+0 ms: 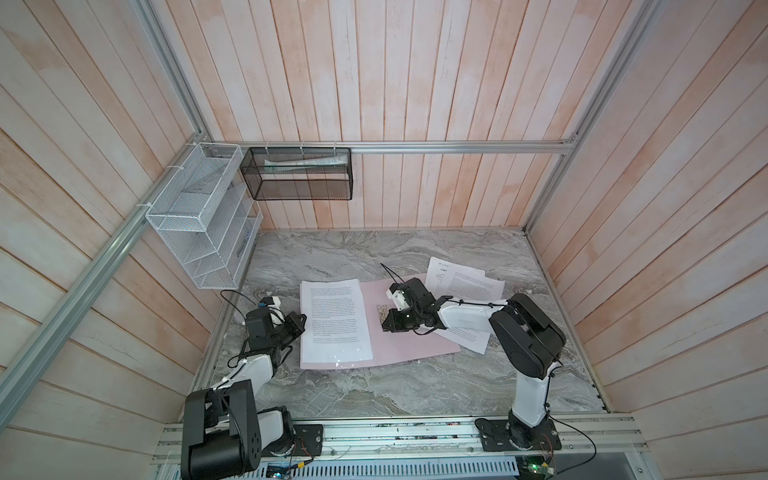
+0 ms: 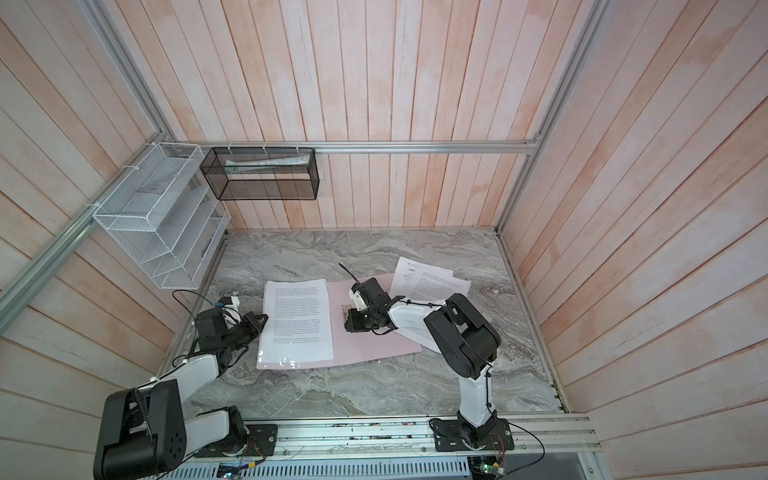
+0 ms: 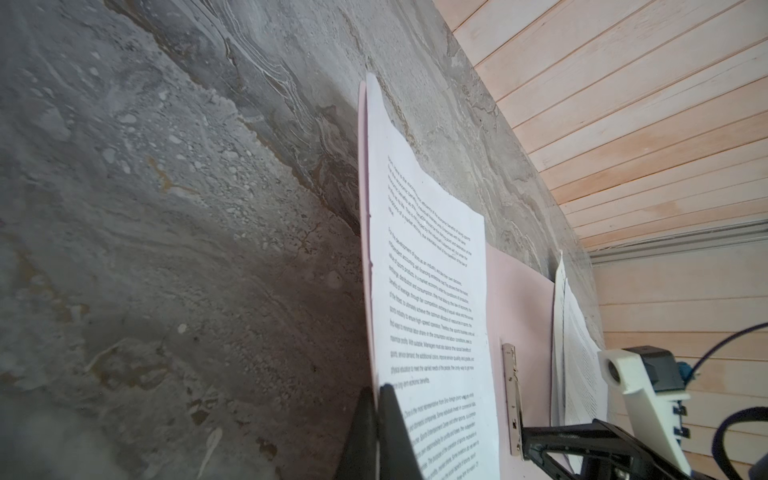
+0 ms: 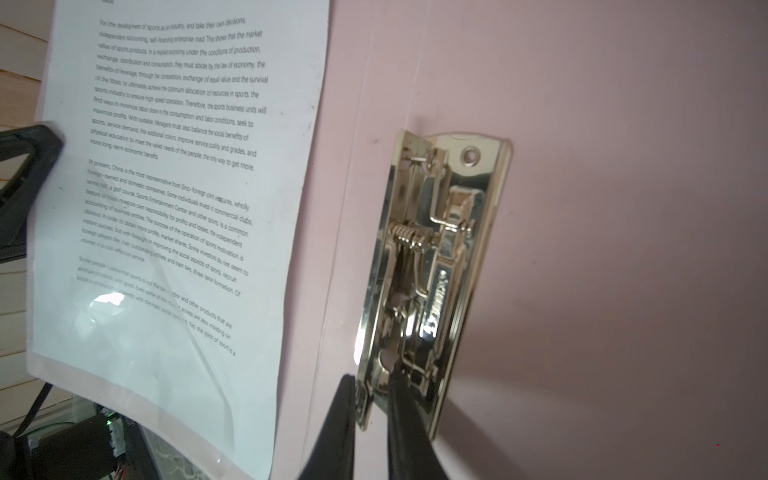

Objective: Put the files into the folder

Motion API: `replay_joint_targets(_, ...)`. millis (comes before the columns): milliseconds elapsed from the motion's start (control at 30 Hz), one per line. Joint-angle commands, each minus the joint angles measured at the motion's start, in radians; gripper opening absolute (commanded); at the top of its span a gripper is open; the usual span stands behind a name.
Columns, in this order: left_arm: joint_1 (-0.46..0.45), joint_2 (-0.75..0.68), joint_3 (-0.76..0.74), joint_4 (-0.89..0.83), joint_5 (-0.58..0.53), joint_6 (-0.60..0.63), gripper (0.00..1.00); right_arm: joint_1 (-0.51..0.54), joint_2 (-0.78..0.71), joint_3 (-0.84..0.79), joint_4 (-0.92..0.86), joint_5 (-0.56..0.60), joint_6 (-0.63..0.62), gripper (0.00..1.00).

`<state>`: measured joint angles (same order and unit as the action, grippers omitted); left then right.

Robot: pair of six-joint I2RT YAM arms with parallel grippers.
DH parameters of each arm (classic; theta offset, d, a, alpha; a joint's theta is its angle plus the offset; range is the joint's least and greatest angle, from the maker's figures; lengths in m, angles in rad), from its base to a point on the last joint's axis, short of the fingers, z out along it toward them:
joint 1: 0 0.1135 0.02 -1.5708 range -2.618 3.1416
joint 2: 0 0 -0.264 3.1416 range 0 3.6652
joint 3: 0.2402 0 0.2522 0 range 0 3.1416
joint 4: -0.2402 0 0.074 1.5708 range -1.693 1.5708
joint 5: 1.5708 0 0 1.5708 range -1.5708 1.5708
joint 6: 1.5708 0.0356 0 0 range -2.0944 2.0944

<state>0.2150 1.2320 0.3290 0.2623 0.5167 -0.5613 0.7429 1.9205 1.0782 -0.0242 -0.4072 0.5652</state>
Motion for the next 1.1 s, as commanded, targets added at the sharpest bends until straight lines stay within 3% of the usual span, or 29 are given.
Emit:
replay_joint_targets(0,-0.003,-0.004,-0.017,0.001,-0.009,0.016,0.00,0.010,-0.026,-0.014,-0.024,-0.018,0.007,0.14)
replay_joint_targets(367,-0.002,-0.006,-0.017,0.004,-0.009,0.021,0.00,0.010,-0.003,-0.008,-0.028,-0.012,0.008,0.05)
replay_joint_targets(733,-0.003,-0.003,-0.017,0.011,0.002,0.021,0.00,0.010,0.021,0.022,-0.063,-0.028,0.015,0.12)
replay_joint_targets(1067,-0.002,-0.006,-0.019,0.014,0.008,0.023,0.00,0.009,0.035,0.035,-0.085,-0.020,0.007,0.03)
